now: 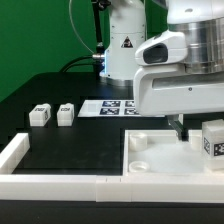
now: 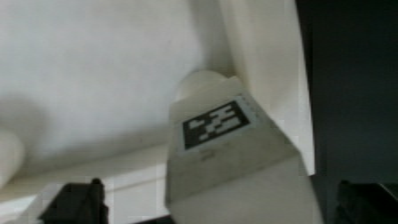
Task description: Assemble one leg
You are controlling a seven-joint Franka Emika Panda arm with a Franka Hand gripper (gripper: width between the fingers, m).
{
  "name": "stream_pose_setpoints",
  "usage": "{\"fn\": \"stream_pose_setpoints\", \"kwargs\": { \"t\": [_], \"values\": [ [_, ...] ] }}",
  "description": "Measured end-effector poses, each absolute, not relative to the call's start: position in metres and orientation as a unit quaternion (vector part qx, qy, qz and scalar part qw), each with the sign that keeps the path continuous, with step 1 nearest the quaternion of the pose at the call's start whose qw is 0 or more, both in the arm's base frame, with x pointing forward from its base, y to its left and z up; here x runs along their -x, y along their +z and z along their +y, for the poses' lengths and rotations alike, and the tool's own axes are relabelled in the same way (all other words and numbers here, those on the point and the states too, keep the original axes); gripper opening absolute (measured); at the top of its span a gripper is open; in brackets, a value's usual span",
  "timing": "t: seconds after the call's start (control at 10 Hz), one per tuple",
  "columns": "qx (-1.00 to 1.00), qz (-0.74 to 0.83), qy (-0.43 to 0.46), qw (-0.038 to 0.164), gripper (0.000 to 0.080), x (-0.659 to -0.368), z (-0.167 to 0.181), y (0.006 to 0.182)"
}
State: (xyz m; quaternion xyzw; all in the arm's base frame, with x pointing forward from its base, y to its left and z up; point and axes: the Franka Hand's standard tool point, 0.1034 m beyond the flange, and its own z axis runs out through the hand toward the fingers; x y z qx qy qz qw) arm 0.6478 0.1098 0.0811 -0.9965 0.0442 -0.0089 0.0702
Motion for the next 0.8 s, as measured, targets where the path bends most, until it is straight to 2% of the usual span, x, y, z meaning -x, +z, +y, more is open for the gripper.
{"fn": "stream_pose_setpoints", "kwargs": {
  "t": [0.1, 0.2, 0.3, 0.4, 0.5, 0.8],
  "values": [
    [0.995, 0.072, -0.006, 0.073, 0.0649, -0.6472, 0.1107, 0.0804],
    [0.995, 0.068, -0.006, 0.073, 0.0529, -0.6473, 0.1101, 0.0804],
    [0.994, 0.076, -0.006, 0.074, 0.0529, -0.6472, 0.1105, 0.0804],
    [0.988, 0.131, 0.000, 0.077, 0.0346, -0.6468, 0.1118, 0.0803],
    [0.980, 0.184, 0.004, 0.075, 0.0295, -0.6467, 0.1089, 0.0797],
    [0.932, 0.353, 0.018, 0.076, 0.0295, -0.6463, 0.1051, 0.0788]
  ]
}}
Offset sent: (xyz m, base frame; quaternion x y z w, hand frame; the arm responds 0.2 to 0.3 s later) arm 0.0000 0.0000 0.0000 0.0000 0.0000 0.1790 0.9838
